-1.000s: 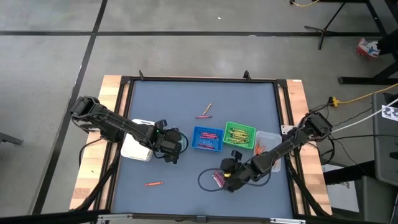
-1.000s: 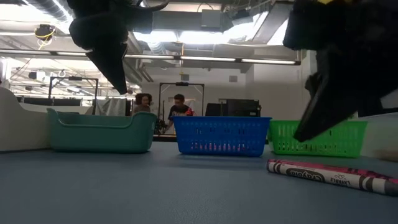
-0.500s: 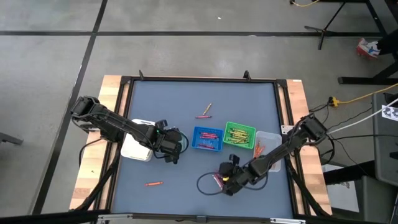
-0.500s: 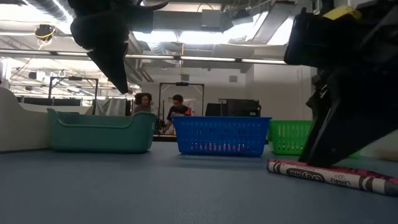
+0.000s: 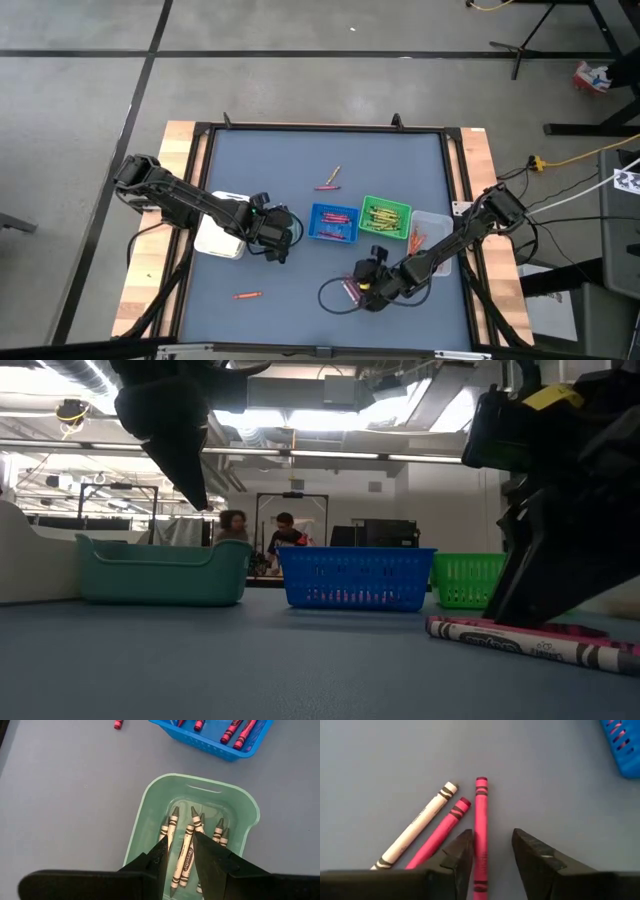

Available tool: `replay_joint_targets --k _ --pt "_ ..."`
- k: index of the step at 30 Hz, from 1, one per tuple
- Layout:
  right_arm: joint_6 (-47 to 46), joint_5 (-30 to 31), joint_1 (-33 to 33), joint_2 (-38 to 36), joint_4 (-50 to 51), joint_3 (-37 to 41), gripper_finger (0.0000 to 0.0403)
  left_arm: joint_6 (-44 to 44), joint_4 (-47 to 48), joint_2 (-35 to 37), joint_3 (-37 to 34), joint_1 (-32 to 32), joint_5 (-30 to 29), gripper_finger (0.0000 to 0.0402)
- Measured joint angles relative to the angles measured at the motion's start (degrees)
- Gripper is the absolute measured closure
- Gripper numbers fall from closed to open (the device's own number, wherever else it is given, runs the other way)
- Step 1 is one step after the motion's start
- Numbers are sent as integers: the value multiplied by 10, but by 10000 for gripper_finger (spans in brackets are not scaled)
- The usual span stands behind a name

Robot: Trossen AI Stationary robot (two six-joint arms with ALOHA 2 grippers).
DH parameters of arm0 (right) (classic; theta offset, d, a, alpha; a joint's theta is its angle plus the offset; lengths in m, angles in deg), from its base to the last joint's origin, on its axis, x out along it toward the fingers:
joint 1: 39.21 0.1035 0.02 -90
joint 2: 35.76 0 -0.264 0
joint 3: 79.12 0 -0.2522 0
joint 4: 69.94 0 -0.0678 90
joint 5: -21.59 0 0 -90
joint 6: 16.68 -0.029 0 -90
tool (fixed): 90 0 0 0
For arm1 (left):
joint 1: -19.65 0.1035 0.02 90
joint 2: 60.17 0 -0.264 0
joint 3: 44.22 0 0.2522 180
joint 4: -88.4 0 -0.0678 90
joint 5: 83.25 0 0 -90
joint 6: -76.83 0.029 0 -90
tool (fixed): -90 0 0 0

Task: Sort crayons
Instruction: Put the red crayon into the blue bin

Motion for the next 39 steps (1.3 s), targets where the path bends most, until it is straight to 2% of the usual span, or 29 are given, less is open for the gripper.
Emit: replay_joint_targets --k 10,13,21,27,39 --pt "0 2 0 0 3 0 372 0 0 0 0 0 0 326" --pt "0 6 0 0 3 0 394 0 0 0 0 0 0 326" --pt "1 6 -3 -11 5 2 376 0 0 0 0 0 0 326" --pt "19 10 -21 -45 2 2 393 0 0 0 0 0 0 326" --pt "197 26 -103 -82 -105 1 379 0 0 0 0 0 0 326"
